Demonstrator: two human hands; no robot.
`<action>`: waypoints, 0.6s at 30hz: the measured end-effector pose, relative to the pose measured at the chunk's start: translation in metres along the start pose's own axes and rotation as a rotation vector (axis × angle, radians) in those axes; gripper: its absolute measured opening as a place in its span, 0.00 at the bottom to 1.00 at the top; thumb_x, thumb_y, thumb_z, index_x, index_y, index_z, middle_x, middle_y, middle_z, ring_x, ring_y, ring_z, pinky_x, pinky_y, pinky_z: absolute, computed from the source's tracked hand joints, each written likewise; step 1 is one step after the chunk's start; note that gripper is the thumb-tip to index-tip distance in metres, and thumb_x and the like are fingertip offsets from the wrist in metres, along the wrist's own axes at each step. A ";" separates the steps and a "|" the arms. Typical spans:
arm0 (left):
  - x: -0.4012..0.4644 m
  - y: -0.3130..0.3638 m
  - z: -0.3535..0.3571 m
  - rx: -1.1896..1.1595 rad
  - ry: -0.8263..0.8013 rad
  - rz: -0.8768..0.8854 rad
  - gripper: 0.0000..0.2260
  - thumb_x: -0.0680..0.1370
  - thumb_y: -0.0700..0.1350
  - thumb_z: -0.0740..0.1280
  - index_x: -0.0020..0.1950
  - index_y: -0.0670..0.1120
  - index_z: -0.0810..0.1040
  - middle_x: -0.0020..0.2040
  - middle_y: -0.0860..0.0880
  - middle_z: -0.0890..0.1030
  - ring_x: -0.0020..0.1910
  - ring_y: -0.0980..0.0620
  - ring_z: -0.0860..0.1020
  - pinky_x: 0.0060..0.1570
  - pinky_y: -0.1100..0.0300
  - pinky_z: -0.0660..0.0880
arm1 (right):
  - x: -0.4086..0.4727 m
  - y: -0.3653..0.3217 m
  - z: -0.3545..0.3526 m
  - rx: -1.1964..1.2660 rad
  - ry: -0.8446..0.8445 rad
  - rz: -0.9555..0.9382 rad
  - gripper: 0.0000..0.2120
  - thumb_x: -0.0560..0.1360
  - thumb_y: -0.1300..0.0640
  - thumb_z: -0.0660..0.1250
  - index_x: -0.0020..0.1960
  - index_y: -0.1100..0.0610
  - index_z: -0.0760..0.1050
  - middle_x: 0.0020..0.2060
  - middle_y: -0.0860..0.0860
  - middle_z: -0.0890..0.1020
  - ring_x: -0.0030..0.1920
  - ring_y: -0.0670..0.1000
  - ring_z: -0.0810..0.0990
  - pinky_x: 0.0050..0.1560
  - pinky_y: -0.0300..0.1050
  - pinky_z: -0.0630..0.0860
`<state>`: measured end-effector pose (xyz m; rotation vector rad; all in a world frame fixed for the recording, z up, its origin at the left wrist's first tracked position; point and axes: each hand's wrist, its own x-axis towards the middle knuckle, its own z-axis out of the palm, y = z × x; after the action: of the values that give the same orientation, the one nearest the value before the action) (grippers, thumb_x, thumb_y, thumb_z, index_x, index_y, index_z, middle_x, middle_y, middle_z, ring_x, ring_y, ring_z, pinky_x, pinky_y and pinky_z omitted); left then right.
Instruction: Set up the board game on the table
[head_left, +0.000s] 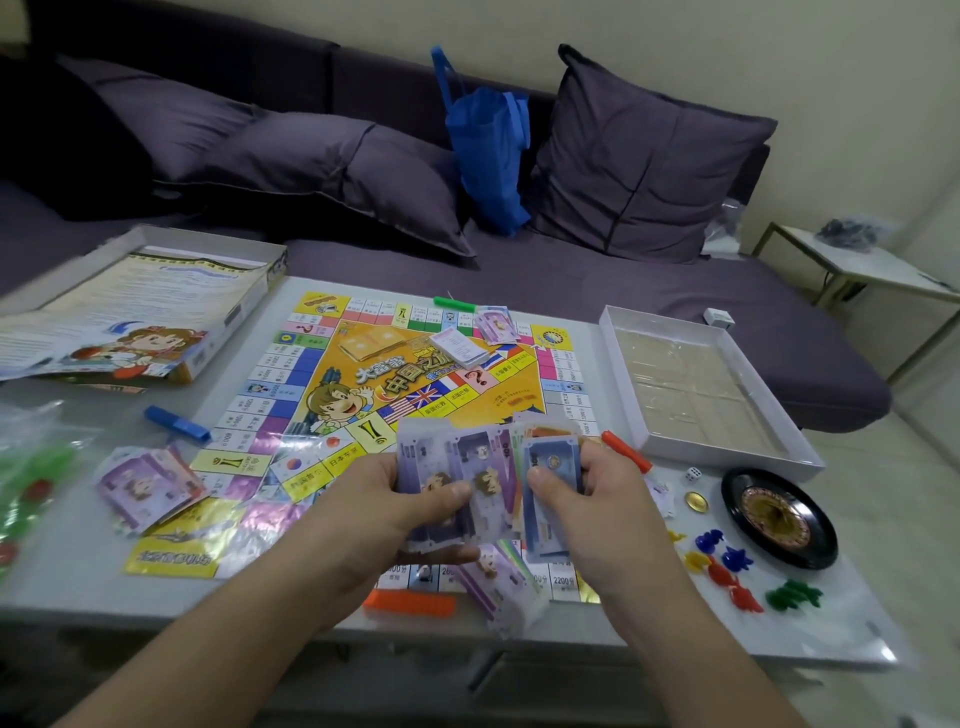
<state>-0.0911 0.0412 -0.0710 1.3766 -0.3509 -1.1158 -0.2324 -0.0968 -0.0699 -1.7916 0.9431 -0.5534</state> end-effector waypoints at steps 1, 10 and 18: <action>-0.001 0.002 -0.003 -0.005 0.019 -0.010 0.08 0.78 0.35 0.71 0.56 0.36 0.82 0.50 0.37 0.87 0.49 0.38 0.87 0.44 0.46 0.86 | 0.000 0.000 -0.002 -0.013 0.003 0.013 0.04 0.83 0.55 0.68 0.50 0.50 0.81 0.43 0.47 0.86 0.46 0.47 0.86 0.46 0.50 0.85; 0.002 0.008 -0.034 -0.075 0.215 -0.103 0.07 0.82 0.35 0.66 0.58 0.33 0.79 0.50 0.35 0.87 0.47 0.35 0.87 0.41 0.42 0.85 | -0.004 0.002 0.003 -0.498 -0.213 0.104 0.05 0.83 0.56 0.66 0.49 0.49 0.77 0.45 0.45 0.83 0.46 0.46 0.81 0.38 0.43 0.73; 0.002 0.007 -0.034 -0.068 0.210 -0.113 0.05 0.83 0.33 0.64 0.55 0.34 0.79 0.52 0.33 0.86 0.47 0.34 0.87 0.41 0.40 0.85 | -0.005 0.004 0.017 -0.674 -0.182 0.113 0.07 0.80 0.59 0.65 0.46 0.50 0.73 0.42 0.45 0.80 0.42 0.47 0.78 0.36 0.43 0.73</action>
<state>-0.0607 0.0587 -0.0735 1.4519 -0.0835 -1.0529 -0.2242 -0.0841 -0.0803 -2.3103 1.1796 0.0205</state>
